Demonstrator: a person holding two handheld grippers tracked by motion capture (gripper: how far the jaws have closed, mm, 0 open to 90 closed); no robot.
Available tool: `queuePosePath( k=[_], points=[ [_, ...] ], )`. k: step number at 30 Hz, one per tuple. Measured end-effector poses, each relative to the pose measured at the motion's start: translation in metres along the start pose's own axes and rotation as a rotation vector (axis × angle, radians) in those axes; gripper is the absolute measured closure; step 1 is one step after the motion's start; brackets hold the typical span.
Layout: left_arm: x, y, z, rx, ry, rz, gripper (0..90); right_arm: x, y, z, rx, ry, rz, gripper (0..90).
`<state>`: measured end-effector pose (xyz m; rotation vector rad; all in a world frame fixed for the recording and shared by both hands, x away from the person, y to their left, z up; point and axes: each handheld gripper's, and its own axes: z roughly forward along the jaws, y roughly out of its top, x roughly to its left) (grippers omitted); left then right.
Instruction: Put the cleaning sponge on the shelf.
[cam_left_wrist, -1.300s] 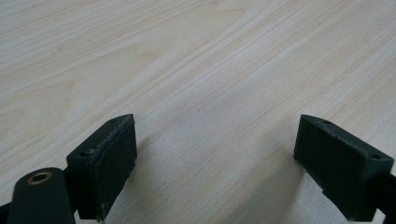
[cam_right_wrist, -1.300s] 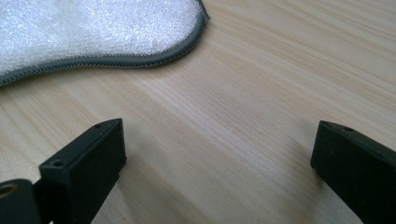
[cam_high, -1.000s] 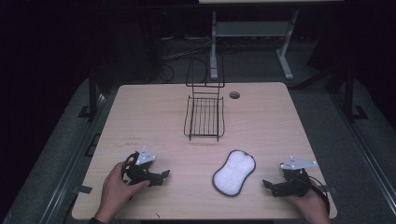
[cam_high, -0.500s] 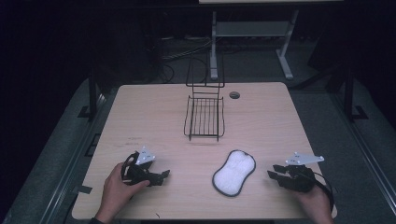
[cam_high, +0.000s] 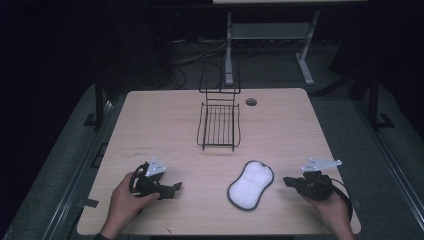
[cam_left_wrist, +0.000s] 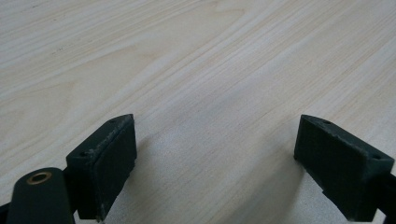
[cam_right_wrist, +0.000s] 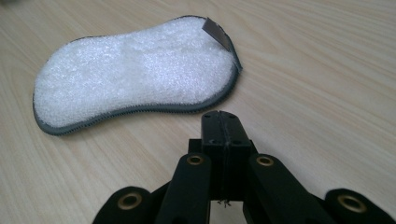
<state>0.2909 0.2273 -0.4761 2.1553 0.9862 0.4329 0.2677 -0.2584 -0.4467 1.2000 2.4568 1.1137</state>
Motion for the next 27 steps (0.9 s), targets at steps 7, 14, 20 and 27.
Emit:
queuePosePath(
  k=[7, 14, 20, 27],
  points=[
    [0.000, 0.000, 0.000, 0.000, 0.002, -0.002, 12.3, 0.002, 0.010, 0.009, -0.006, 0.013, -0.026, 89.6],
    [0.000, 0.000, 0.001, -0.001, 0.002, -0.002, 12.3, 0.005, 0.020, 0.018, -0.012, 0.027, -0.044, 89.6],
    [0.000, 0.000, 0.000, -0.001, 0.002, -0.002, 12.3, 0.007, 0.029, 0.026, -0.007, 0.037, -0.059, 89.6],
    [0.000, 0.000, 0.000, -0.001, 0.002, -0.002, 12.3, 0.021, 0.030, 0.035, 0.014, 0.084, -0.090, 89.6]
  ],
)
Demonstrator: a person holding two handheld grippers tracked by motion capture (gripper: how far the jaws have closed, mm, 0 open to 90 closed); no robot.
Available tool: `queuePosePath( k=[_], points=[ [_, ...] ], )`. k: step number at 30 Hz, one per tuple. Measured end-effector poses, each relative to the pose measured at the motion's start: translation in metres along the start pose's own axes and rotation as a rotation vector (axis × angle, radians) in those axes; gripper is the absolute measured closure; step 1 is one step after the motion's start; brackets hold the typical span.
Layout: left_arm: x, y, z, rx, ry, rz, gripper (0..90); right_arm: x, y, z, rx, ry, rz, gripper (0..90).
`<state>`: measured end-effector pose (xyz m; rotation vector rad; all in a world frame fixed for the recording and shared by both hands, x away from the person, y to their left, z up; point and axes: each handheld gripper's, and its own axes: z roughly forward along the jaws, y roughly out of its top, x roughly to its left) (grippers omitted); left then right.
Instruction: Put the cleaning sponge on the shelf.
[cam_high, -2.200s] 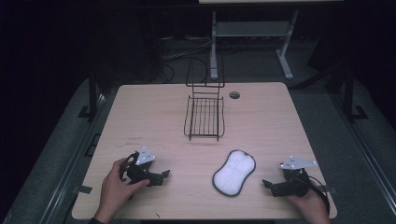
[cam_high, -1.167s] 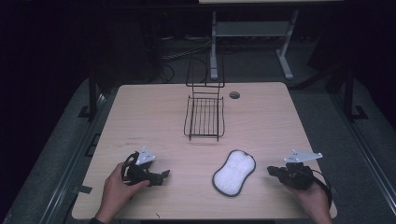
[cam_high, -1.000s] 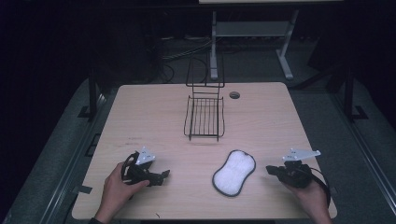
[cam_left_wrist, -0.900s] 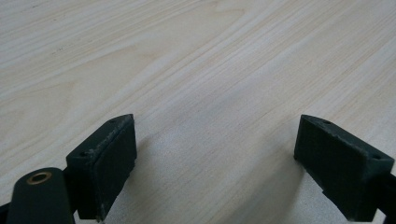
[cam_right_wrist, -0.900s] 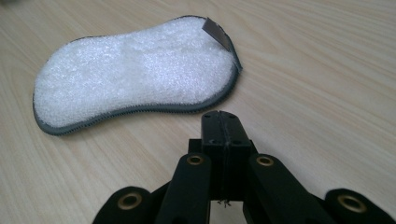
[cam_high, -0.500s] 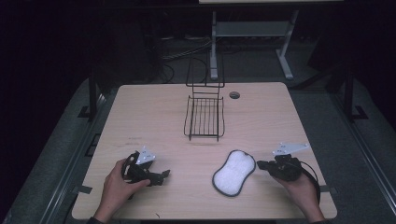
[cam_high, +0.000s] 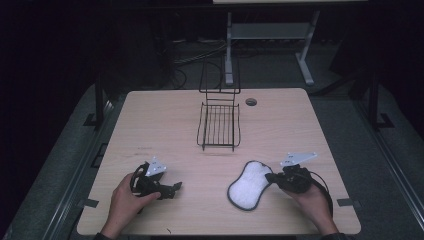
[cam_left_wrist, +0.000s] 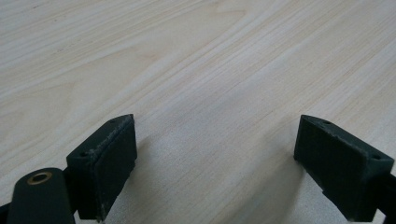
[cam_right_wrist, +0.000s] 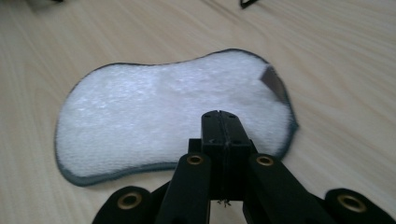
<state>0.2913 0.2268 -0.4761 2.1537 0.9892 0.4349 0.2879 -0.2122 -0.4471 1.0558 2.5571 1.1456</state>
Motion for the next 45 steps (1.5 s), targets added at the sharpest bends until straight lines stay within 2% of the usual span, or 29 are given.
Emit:
queuePosePath(
  k=[5, 13, 29, 32, 35, 37, 38, 41, 45],
  points=[
    [0.000, 0.000, 0.000, 0.000, 0.000, 0.000, 12.3, 0.014, 0.001, 0.009, 0.023, 0.045, -0.031, 89.7],
    [0.000, 0.000, 0.000, 0.000, 0.000, 0.000, 12.3, 0.028, 0.006, 0.020, 0.041, 0.082, -0.064, 89.6],
    [0.000, 0.000, 0.000, 0.000, 0.000, 0.000, 12.4, 0.042, 0.024, 0.041, 0.038, 0.108, -0.099, 89.6],
    [0.000, 0.000, 0.000, 0.000, 0.000, 0.001, 12.4, 0.041, 0.026, 0.039, 0.029, 0.104, -0.097, 89.6],
    [0.000, 0.000, 0.000, 0.000, 0.000, 0.000, 12.4, 0.029, 0.036, 0.037, -0.003, 0.059, -0.093, 89.7],
    [0.000, 0.000, 0.000, 0.000, 0.000, 0.000, 12.4, 0.026, 0.038, 0.038, 0.001, 0.052, -0.089, 89.7],
    [0.000, 0.000, 0.000, 0.000, 0.000, 0.000, 12.4, 0.021, 0.039, 0.042, 0.021, 0.028, -0.092, 89.6],
    [0.000, 0.000, 0.000, 0.000, 0.000, 0.000, 12.4, 0.015, 0.039, 0.047, 0.046, 0.005, -0.093, 89.7],
    [0.000, 0.000, 0.000, 0.000, 0.000, 0.000, 12.4, 0.010, 0.035, 0.044, 0.043, -0.005, -0.074, 89.7]
  ],
)
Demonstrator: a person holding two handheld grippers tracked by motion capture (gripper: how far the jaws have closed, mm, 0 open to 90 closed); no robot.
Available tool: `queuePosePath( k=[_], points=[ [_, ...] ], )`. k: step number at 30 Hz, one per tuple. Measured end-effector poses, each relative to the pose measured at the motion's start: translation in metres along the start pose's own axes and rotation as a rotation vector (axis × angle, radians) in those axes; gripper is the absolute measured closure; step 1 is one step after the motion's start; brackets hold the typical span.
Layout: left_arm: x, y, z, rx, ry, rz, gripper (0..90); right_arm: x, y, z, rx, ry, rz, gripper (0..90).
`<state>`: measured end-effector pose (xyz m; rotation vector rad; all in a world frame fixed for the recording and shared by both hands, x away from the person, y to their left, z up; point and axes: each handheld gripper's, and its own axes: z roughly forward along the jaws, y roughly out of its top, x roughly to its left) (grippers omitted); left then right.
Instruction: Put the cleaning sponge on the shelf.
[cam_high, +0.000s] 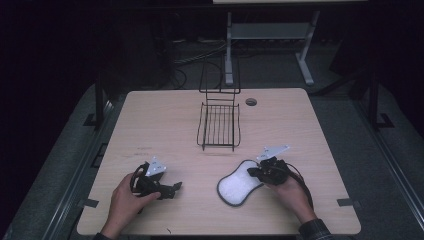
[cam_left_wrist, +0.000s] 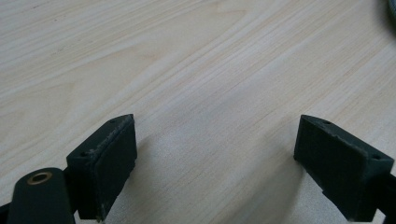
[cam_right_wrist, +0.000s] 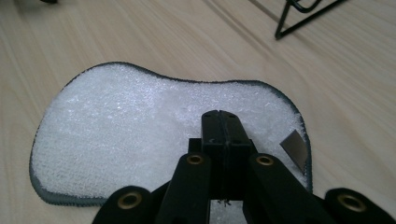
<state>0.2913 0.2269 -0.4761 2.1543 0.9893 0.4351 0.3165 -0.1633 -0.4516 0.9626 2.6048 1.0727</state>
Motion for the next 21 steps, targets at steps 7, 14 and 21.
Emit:
queuePosePath(
  k=[7, 14, 21],
  points=[
    [0.000, 0.000, 0.000, -0.001, 0.000, -0.001, 12.4, -0.003, -0.013, -0.013, 0.004, -0.023, 0.024, 89.7],
    [0.000, 0.000, 0.000, -0.001, 0.000, -0.002, 12.4, -0.007, -0.032, -0.032, 0.004, -0.056, 0.064, 89.7],
    [0.000, 0.000, 0.000, -0.001, 0.000, -0.001, 12.4, -0.002, -0.039, -0.047, -0.037, -0.047, 0.081, 89.6]
  ],
)
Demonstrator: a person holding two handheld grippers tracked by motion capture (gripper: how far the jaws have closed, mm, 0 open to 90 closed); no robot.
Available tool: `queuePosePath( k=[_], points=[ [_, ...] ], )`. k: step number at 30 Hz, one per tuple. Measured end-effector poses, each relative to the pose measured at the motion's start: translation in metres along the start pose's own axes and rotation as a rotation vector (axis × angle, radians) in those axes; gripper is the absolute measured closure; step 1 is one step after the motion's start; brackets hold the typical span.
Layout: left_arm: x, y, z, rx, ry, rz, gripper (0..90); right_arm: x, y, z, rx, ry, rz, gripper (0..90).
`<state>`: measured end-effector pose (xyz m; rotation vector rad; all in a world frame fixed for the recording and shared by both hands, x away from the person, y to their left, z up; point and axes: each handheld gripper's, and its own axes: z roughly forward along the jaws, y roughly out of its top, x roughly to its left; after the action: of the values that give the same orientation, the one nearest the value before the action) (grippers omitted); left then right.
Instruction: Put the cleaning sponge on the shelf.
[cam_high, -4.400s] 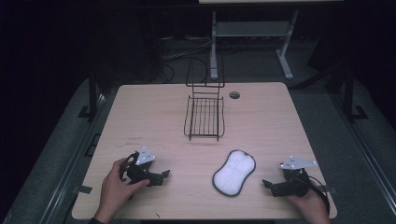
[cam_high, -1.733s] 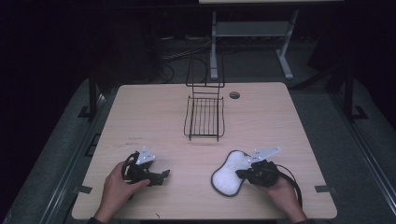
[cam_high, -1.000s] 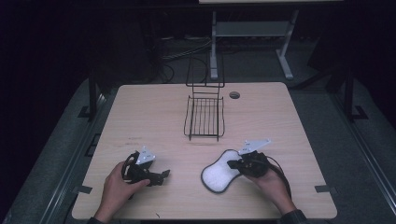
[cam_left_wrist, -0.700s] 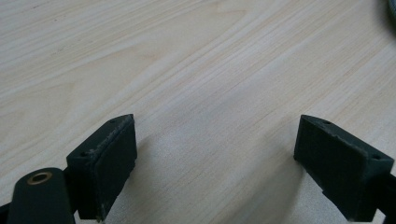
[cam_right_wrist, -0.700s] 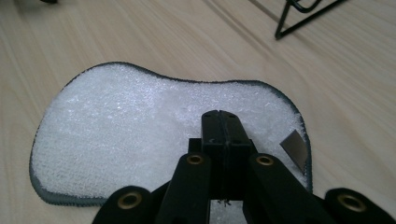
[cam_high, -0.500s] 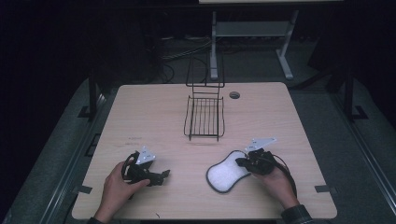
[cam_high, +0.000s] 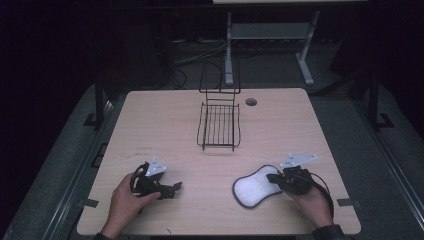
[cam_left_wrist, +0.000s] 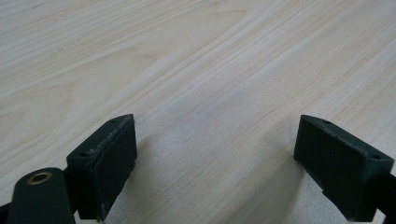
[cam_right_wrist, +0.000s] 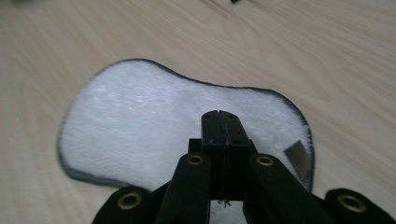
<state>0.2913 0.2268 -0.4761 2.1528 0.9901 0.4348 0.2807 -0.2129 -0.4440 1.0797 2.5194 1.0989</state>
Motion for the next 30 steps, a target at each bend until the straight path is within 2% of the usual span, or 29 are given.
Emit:
queuePosePath(
  k=[5, 6, 8, 12, 17, 22, 30],
  points=[
    [0.000, 0.000, 0.000, 0.000, 0.000, 0.000, 12.4, 0.013, -0.003, -0.002, -0.013, 0.028, -0.026, 89.6],
    [0.000, 0.000, 0.000, 0.000, 0.000, 0.000, 12.4, 0.020, -0.005, -0.001, -0.018, 0.054, -0.034, 89.7],
    [0.000, 0.000, 0.000, -0.001, 0.000, 0.000, 12.4, 0.026, -0.006, 0.000, -0.019, 0.070, -0.045, 89.6],
    [0.000, 0.000, 0.000, 0.000, 0.000, 0.000, 12.4, 0.041, -0.009, 0.002, -0.007, 0.097, -0.063, 89.7],
    [0.000, 0.000, 0.000, 0.000, 0.000, -0.001, 12.4, 0.051, -0.009, 0.007, 0.008, 0.125, -0.082, 89.7],
    [0.000, 0.000, 0.000, 0.000, 0.000, 0.001, 12.4, 0.053, -0.004, 0.015, 0.015, 0.137, -0.103, 89.7],
    [0.000, 0.000, 0.000, 0.000, 0.000, 0.000, 12.4, 0.052, 0.008, 0.029, 0.026, 0.144, -0.112, 89.7]
  ],
)
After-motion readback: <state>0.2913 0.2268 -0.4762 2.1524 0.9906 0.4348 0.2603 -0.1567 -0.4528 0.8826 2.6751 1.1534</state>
